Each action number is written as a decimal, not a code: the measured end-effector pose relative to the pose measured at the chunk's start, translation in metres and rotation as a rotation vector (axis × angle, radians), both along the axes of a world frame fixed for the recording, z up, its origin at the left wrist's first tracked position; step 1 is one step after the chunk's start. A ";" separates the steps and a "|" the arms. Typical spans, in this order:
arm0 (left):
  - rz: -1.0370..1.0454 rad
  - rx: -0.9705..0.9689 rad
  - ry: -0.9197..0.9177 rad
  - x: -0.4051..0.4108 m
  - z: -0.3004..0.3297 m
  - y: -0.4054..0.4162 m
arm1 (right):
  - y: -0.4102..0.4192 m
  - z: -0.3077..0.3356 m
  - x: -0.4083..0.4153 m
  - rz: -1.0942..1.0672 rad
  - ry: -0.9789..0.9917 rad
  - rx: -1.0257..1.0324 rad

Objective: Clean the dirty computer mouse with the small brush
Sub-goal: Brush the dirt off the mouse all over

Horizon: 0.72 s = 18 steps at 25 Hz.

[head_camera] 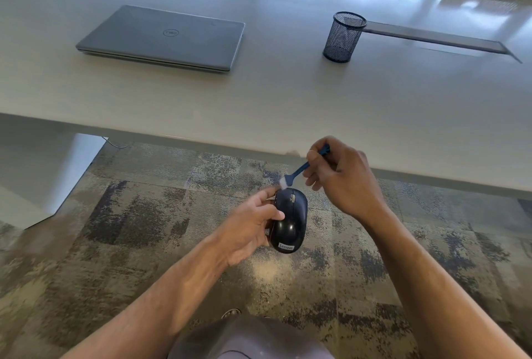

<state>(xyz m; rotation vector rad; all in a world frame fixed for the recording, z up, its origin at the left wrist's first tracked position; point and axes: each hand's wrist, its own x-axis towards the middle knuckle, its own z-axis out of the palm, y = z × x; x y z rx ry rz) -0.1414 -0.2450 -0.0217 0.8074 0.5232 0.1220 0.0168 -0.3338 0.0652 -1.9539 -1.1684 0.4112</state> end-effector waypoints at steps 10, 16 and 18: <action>-0.001 0.010 0.013 0.000 0.003 0.002 | 0.008 0.005 -0.006 0.096 -0.152 0.005; 0.006 0.006 0.024 0.000 0.002 0.004 | 0.009 -0.001 0.002 0.087 -0.134 -0.096; 0.003 0.014 0.035 0.001 0.002 0.004 | 0.008 -0.003 0.008 -0.019 -0.148 -0.063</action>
